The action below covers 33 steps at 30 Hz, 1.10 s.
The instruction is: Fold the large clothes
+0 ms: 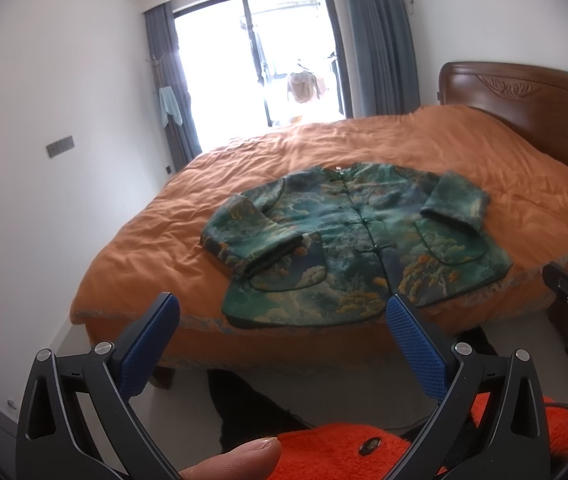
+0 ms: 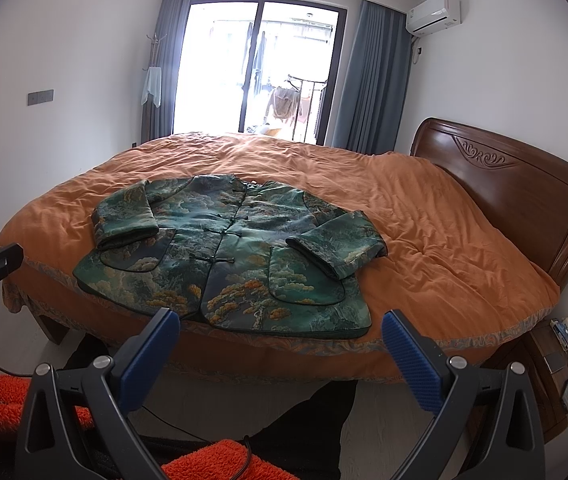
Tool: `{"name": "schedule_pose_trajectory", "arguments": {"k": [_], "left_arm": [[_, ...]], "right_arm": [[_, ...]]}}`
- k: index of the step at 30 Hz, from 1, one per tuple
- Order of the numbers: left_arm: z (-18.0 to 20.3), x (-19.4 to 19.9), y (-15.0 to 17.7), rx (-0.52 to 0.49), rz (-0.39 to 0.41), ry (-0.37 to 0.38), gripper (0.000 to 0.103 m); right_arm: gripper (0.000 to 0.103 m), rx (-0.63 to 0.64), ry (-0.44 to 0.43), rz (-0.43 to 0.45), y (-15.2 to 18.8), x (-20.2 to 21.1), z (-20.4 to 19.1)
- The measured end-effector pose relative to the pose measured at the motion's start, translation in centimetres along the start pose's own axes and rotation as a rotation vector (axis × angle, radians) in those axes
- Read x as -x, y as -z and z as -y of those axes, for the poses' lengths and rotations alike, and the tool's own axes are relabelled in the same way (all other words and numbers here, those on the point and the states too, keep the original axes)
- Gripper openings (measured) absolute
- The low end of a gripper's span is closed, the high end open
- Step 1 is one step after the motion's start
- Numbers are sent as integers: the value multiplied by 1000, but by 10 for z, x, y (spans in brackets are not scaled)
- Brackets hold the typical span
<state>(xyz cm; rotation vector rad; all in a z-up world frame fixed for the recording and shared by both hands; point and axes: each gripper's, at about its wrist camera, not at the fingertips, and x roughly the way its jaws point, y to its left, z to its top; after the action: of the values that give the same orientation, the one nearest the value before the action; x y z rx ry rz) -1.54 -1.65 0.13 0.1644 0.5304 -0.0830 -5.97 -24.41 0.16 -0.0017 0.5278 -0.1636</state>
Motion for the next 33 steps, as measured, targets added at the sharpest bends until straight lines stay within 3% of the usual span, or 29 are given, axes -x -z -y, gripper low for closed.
{"name": "schedule_pose_trajectory", "arguments": {"k": [18, 23, 26, 29, 33], "left_arm": [[-4, -2, -1, -6, 8, 6, 103], [-5, -9, -2, -3, -30, 19, 103], [-9, -18, -9, -11, -35, 36, 103], [-10, -28, -26, -67, 24, 10, 103], [-17, -39, -60, -89, 80, 42, 103]], "right_arm": [[103, -2, 2, 5, 1, 0, 1], [103, -38, 0, 25, -5, 0, 13], [103, -63, 15, 65, -13, 2, 24], [103, -55, 13, 133, -27, 5, 31], [103, -34, 49, 283, -53, 15, 40]]}}
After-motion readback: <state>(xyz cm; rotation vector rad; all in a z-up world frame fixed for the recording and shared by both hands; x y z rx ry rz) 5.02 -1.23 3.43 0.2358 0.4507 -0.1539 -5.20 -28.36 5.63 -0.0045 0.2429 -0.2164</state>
